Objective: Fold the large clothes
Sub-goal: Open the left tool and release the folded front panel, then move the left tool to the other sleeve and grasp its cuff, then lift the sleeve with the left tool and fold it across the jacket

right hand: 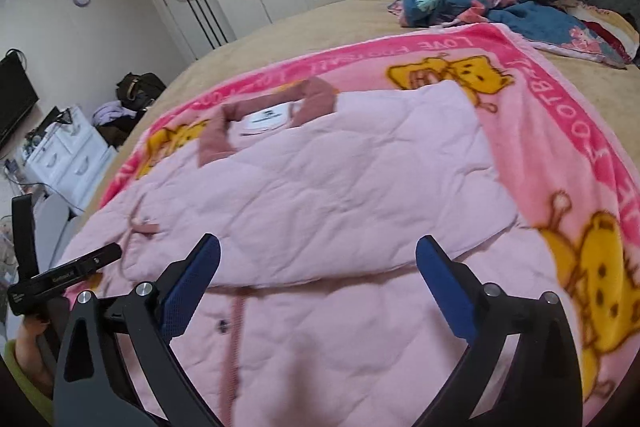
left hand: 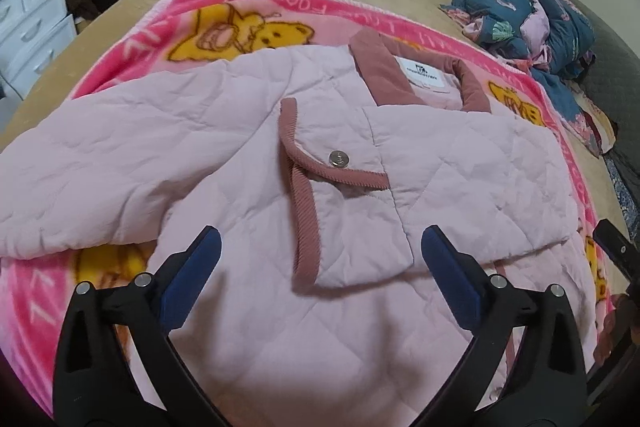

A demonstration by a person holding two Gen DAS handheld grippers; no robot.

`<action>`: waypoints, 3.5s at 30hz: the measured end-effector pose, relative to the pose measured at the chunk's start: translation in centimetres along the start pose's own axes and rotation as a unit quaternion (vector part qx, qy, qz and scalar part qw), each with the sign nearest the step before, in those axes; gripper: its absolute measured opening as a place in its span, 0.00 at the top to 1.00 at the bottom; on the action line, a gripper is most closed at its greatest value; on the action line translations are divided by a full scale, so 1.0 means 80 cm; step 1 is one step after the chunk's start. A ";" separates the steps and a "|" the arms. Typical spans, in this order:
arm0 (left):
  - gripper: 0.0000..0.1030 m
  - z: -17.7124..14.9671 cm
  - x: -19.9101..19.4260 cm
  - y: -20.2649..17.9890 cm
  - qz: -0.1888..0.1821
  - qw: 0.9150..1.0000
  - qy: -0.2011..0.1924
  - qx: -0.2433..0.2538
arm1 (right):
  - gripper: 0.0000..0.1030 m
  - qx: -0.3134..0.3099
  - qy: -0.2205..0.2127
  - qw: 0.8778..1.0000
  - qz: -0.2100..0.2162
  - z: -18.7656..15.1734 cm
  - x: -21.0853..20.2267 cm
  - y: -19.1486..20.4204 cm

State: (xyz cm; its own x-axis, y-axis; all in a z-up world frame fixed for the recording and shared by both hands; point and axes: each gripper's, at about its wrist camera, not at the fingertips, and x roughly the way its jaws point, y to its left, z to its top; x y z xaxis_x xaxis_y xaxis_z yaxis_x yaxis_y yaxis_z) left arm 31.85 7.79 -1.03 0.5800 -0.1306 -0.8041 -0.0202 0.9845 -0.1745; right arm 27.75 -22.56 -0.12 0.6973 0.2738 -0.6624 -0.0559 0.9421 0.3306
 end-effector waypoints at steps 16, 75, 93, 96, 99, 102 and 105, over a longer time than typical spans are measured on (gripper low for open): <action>0.09 -0.021 -0.061 0.081 0.038 0.997 -0.037 -0.055 | 0.04 -0.041 -0.018 0.999 0.015 -0.004 -0.036 0.096; 0.09 -0.109 -0.074 0.465 0.093 0.920 -0.062 -0.376 | 0.04 -0.281 0.083 0.949 0.119 -0.111 0.114 0.454; 0.88 -0.071 -0.170 0.467 0.100 0.901 -0.218 -0.361 | 0.04 -0.255 0.062 0.960 0.094 -0.087 0.075 0.411; 0.89 -0.057 -0.203 0.433 0.095 0.904 -0.250 -0.334 | 0.04 -0.254 0.055 0.961 0.090 -0.083 0.063 0.400; 0.89 -0.036 -0.228 0.401 0.090 0.909 -0.270 -0.304 | 0.04 -0.244 0.049 0.964 0.089 -0.076 0.050 0.389; 0.89 -0.013 -0.250 0.368 0.082 0.915 -0.285 -0.274 | 0.04 -0.230 0.040 0.968 0.089 -0.067 0.037 0.373; 0.89 0.010 -0.270 0.329 0.075 0.921 -0.298 -0.238 | 0.04 -0.209 0.034 0.973 0.091 -0.060 0.023 0.353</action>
State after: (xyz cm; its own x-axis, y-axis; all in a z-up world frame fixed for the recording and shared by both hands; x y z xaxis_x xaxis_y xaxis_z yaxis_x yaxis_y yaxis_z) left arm 19.41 36.60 12.22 0.8830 0.2308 -0.4088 -0.4093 0.8048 -0.4298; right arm 23.99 5.45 4.74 0.6005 0.4432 -0.6656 -0.4700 0.8690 0.1546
